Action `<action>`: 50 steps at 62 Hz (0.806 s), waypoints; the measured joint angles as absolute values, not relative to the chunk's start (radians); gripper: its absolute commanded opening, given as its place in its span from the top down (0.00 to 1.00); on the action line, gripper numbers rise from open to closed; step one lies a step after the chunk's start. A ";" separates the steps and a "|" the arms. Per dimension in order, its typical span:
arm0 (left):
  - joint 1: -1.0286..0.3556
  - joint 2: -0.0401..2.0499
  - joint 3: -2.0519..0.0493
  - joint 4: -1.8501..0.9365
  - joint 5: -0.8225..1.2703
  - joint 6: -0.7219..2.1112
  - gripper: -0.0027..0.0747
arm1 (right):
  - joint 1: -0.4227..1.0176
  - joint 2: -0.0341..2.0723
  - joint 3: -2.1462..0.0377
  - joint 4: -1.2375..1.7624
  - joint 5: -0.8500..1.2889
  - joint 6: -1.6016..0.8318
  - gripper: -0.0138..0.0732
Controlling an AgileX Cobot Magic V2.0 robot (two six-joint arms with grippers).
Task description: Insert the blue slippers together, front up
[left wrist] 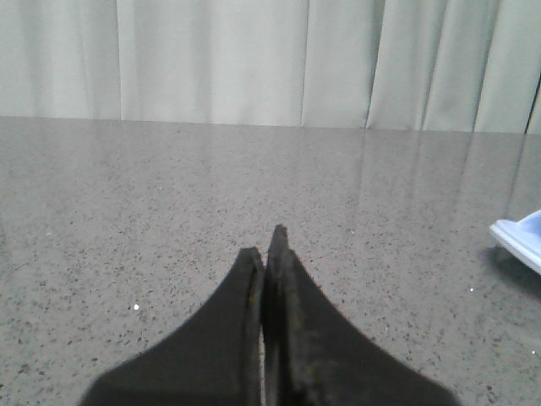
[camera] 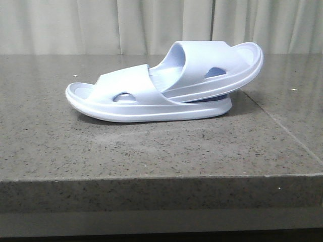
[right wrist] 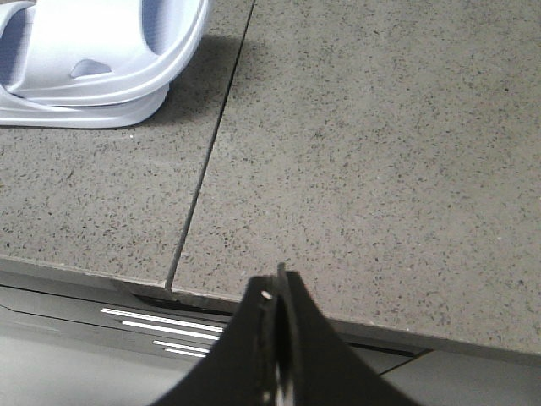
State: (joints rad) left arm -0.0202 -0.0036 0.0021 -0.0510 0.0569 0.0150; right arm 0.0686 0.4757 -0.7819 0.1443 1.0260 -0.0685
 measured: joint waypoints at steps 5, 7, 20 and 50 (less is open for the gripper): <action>-0.020 -0.004 0.002 -0.051 0.012 0.015 0.99 | 0.069 0.476 -0.782 0.144 1.026 -0.069 0.98; -0.020 -0.004 0.002 -0.051 -0.011 0.015 0.99 | 0.069 0.476 -0.782 0.144 1.026 -0.069 0.98; -0.020 -0.004 0.002 -0.051 -0.066 0.015 0.99 | 0.069 0.476 -0.782 0.144 1.026 -0.069 0.98; -0.068 -0.004 0.002 -0.051 -0.076 0.016 0.99 | 0.069 0.476 -0.782 0.144 1.026 -0.069 0.98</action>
